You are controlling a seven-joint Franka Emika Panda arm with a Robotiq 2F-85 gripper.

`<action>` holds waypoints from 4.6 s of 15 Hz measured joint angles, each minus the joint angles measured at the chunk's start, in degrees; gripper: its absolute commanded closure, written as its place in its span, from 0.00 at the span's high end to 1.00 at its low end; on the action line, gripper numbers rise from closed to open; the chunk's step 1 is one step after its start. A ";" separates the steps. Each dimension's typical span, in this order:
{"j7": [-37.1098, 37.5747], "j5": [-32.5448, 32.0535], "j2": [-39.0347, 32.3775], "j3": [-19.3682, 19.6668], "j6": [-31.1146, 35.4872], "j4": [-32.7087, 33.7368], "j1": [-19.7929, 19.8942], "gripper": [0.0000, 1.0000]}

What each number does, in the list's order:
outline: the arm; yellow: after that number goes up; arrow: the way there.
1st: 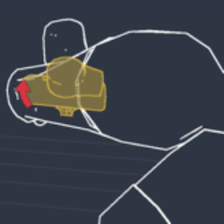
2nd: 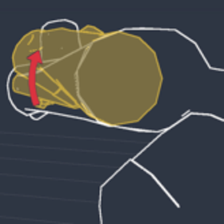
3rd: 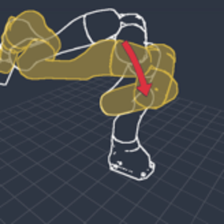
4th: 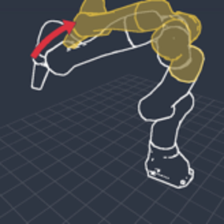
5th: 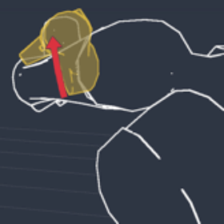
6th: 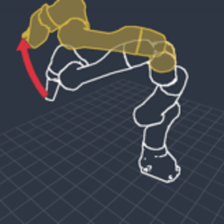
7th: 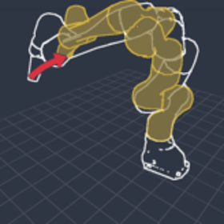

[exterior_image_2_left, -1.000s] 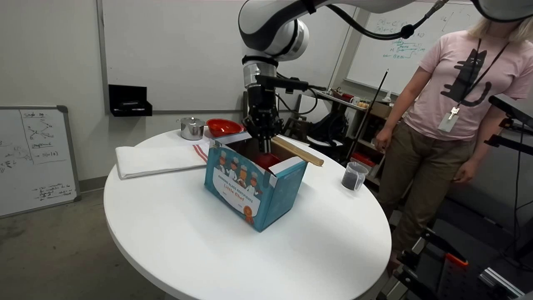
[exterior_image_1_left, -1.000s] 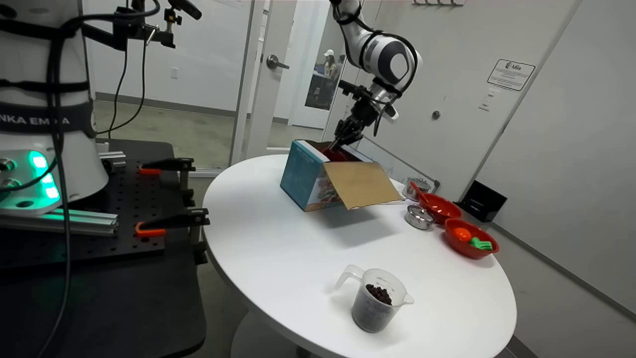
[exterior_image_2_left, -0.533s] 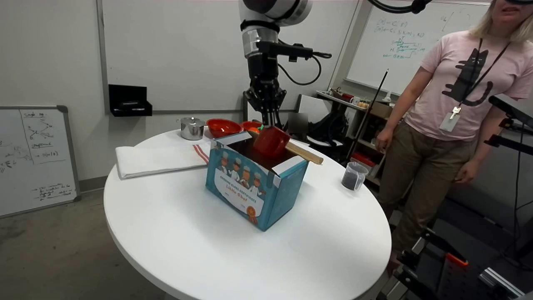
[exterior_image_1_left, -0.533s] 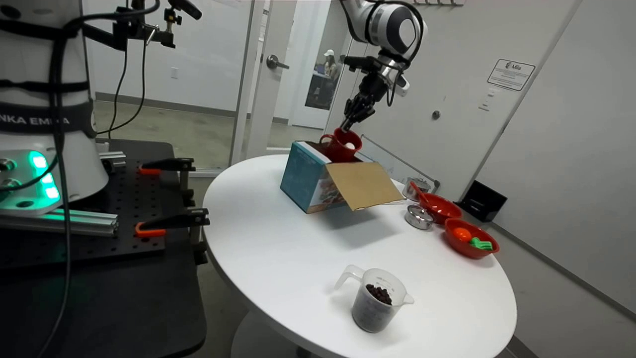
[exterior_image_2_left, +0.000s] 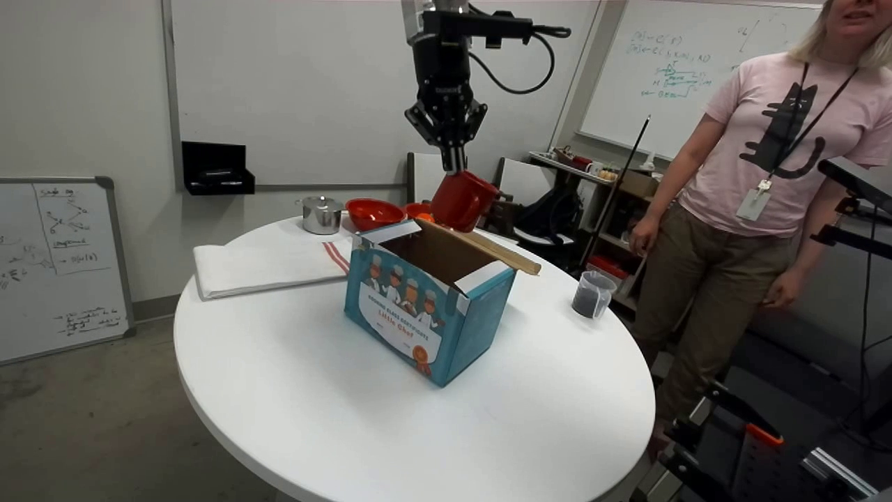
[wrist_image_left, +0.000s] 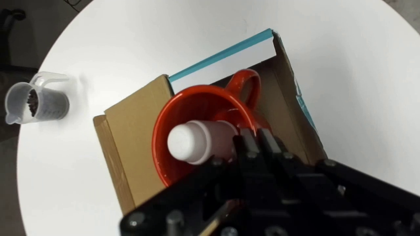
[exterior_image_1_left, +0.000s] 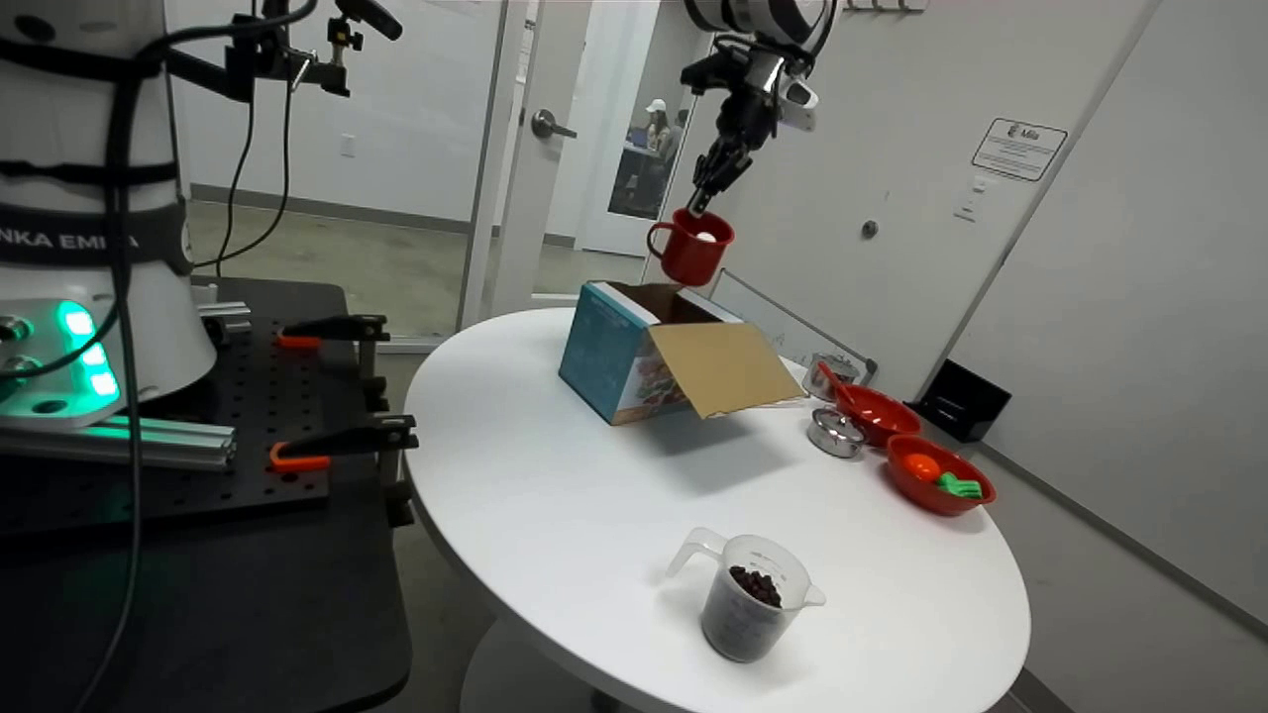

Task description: Remove the red cup from the box

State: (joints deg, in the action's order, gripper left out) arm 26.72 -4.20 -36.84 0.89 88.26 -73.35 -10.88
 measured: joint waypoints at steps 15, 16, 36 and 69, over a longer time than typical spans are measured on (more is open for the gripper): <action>21.80 1.75 29.71 4.70 -2.82 -29.73 9.50 0.02; 21.69 2.54 29.94 5.19 -2.39 -31.28 10.90 0.02; 21.29 11.74 -1.85 5.44 6.98 -22.30 14.93 0.02; 22.35 24.93 -8.33 12.47 14.05 -27.75 21.09 0.02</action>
State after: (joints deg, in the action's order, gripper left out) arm 49.07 20.73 -45.17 13.36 102.31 -101.10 10.21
